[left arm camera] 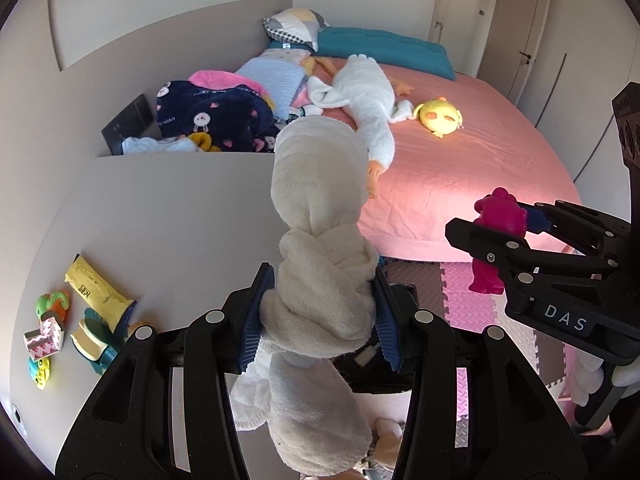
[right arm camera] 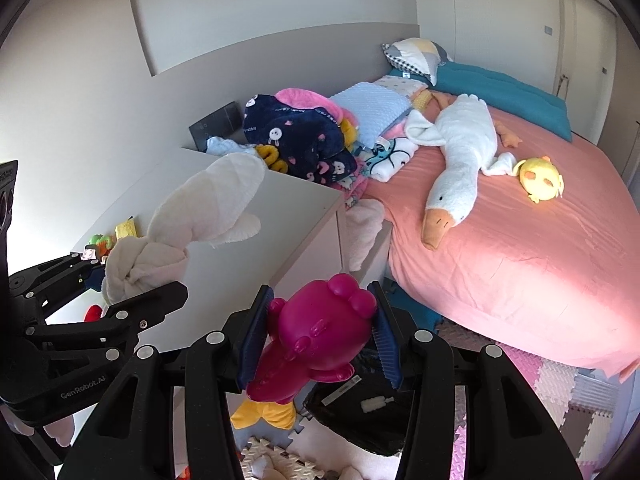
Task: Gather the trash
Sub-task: 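Carry the white towel and pink dinosaur over the black bin with both tools, then open both tools to drop the towel and dinosaur into the bin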
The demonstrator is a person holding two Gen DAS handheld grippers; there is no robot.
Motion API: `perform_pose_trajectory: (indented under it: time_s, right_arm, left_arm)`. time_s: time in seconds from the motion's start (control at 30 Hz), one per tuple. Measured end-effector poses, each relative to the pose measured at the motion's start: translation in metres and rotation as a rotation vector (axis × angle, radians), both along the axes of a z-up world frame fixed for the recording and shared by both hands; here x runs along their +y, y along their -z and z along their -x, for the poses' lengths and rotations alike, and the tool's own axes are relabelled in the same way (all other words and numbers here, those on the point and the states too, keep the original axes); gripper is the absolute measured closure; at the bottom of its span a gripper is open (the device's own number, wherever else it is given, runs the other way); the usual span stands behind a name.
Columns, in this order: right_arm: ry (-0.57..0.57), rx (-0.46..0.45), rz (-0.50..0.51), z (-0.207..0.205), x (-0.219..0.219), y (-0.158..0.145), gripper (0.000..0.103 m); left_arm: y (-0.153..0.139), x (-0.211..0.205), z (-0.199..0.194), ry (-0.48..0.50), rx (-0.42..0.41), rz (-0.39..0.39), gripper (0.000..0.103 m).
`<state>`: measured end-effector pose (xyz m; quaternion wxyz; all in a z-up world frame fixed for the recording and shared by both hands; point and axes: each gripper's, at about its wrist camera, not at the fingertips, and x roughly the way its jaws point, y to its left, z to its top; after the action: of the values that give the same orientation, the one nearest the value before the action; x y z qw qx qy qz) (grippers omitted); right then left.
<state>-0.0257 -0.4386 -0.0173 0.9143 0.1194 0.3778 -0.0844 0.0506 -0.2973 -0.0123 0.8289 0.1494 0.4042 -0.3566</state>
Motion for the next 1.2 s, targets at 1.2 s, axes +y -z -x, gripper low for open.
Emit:
perform_pose_trajectory:
  time_s: [1.2]
  right_arm:
    - [0.261, 0.06, -0.028, 0.046, -0.11, 0.016, 0.049]
  left_arm:
    - [0.023, -0.125, 0.031, 0.226, 0.057, -0.053, 0.042]
